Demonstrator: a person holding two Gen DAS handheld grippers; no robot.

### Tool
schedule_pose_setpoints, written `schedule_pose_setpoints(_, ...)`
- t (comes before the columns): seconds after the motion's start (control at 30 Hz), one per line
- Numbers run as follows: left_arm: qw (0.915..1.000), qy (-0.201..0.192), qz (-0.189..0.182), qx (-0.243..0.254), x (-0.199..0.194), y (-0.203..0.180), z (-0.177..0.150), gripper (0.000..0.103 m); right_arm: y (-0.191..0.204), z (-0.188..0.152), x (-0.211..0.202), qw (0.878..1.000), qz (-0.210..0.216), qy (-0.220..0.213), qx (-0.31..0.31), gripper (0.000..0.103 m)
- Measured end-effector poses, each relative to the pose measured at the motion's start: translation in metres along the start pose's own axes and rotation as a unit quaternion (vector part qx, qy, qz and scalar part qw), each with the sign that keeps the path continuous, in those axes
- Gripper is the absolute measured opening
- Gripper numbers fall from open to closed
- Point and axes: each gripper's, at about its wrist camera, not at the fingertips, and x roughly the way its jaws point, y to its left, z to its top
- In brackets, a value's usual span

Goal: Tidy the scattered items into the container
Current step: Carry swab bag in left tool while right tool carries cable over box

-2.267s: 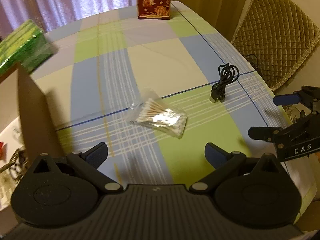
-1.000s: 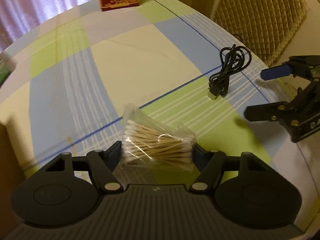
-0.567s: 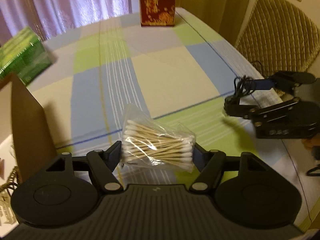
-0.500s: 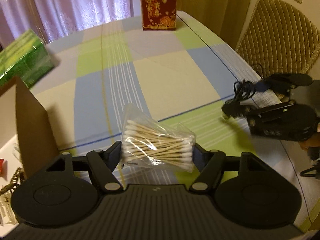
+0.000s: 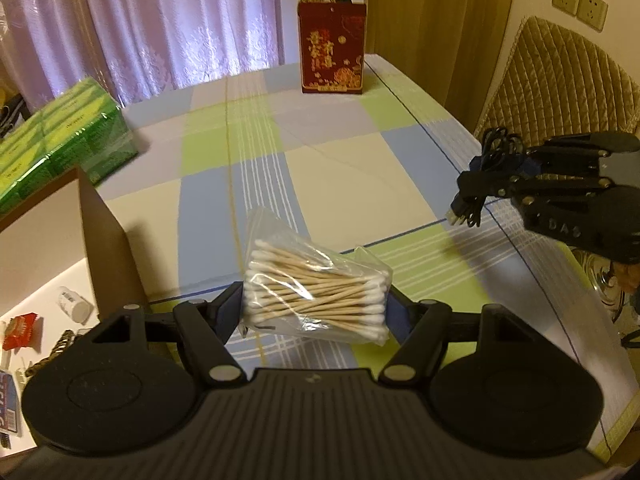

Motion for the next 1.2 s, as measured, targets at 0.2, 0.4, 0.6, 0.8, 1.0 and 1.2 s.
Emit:
schedule_pose_setpoints(0.2,0.9998,-0.019,0.007,-0.009,-0.02,0.007,-0.004,0.068,0.008,0.009,-0.014,1.0,-0.003,-0.003,0.003,0.018)
schedule_pose_setpoints(0.4,0.9991,-0.033,0.017,-0.021,-0.041,0.021,-0.013,0.068,0.022,0.017,-0.023,1.0,0.002,-0.003,0.008,0.018)
schedule_pose_setpoints(0.6,0.9979,-0.043,0.031,-0.037,-0.063,0.043,-0.027,0.068,0.045,0.027,-0.027,1.0,0.015,-0.007,0.007,0.018)
schedule_pose_setpoints(0.8,0.9953,-0.054,0.049,-0.063,-0.088,0.074,-0.044,0.068,0.07,0.036,-0.028,0.998,0.051,-0.008,0.024,0.018)
schedule_pose_setpoints(1.0,0.9915,-0.059,0.071,-0.092,-0.112,0.107,-0.064,0.068,0.102,0.045,-0.026,0.996,0.088,-0.005,0.031,0.018)
schedule_pose_setpoints(1.2,0.9859,-0.061,0.098,-0.121,-0.135,0.142,-0.084,0.068,0.134,0.055,-0.017,0.992,0.122,-0.003,0.028,0.018)
